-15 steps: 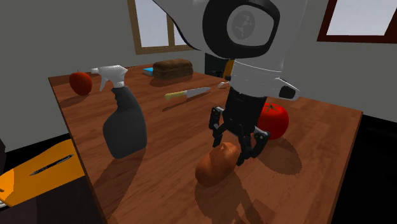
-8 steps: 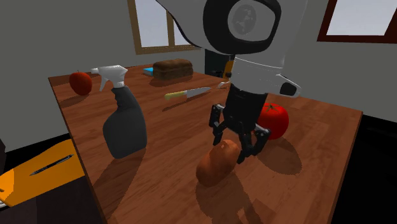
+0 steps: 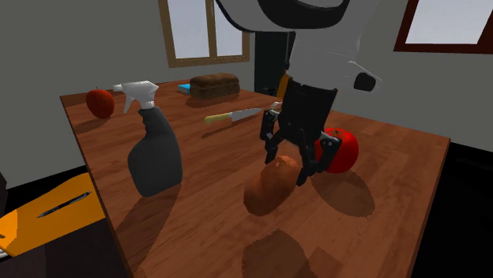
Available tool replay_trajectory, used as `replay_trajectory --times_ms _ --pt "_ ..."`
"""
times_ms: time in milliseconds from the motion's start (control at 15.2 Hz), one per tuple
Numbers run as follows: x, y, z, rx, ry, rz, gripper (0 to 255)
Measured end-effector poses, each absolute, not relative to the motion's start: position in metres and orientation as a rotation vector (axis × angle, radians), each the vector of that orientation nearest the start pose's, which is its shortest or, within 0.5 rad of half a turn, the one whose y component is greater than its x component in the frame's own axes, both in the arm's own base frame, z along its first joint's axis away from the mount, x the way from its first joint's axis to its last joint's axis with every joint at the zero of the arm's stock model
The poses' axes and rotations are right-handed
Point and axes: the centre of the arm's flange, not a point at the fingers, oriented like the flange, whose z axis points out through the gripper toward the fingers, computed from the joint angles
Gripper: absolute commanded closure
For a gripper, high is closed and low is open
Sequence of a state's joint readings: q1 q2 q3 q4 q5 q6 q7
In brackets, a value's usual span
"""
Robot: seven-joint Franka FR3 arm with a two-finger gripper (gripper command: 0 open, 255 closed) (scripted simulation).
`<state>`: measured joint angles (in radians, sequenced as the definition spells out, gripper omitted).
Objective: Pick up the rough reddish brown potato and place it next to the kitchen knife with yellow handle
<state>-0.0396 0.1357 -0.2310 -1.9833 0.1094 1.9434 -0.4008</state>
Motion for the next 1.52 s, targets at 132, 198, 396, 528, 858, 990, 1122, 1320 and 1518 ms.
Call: replay_trajectory --times_ms 132,198,396,528,858,990,1122,1320,1518 --pt "0.546 -0.142 0.397 -3.012 -0.122 0.211 255" --pt "0.545 -0.141 0.403 -3.012 -0.122 0.211 255" --pt "0.545 -0.141 0.418 -3.012 -0.122 0.211 255" --pt "0.544 -0.141 0.43 -3.012 -0.122 0.211 255" --pt "0.546 -0.141 0.455 -3.012 -0.122 0.211 255" --pt "0.546 -0.141 0.466 -3.012 -0.122 0.211 255" --pt "0.546 -0.142 0.475 -3.012 -0.122 0.21 255" --pt "0.546 -0.114 0.478 -3.012 -0.123 0.211 255" --pt "0.546 -0.074 0.477 -3.012 -0.124 0.211 255"
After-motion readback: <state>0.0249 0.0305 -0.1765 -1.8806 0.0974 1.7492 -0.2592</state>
